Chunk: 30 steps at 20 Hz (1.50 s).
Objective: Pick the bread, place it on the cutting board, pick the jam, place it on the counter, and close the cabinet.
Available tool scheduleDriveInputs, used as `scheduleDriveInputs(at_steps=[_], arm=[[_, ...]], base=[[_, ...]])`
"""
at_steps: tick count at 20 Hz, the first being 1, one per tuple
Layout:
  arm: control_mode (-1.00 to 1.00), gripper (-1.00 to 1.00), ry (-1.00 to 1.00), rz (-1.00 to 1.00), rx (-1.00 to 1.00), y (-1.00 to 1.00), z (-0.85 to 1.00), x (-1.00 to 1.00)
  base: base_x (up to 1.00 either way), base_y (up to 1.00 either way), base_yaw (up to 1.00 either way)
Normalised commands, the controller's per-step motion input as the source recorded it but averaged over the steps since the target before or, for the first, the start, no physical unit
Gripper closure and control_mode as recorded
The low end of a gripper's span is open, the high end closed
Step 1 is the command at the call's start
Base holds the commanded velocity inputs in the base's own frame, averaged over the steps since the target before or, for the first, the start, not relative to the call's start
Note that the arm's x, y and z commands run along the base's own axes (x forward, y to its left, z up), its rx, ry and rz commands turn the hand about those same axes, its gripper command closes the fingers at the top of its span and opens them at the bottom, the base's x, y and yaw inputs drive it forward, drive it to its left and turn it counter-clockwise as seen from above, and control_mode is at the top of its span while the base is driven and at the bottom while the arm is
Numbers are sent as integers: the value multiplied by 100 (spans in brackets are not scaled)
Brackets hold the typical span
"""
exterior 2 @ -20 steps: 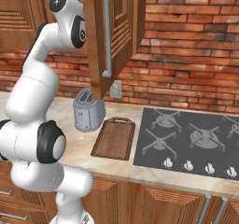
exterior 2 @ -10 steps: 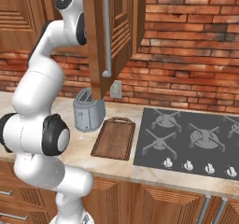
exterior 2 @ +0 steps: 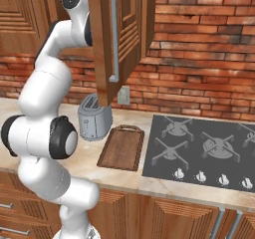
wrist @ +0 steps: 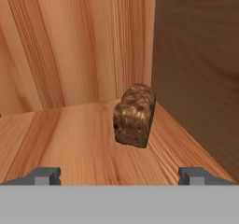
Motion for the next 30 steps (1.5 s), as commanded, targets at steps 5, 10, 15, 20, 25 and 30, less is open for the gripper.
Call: scheduleDriveInputs(at_steps=[5,10,15,20,25,30], arm=[[-100,-100,0,0,0,-8,-10,15],[-100,-100,0,0,0,-7,-7,18],[-100,-100,0,0,0,-5,-5,18],[-100,-100,0,0,0,-4,0,24],[-100,-100,0,-1,0,-5,0,29],[-100,-100,0,-1,0,-8,0,29]], base=[[0,0,0],[0,0,0],[0,0,0],[0,0,0],[0,0,0],[0,0,0]])
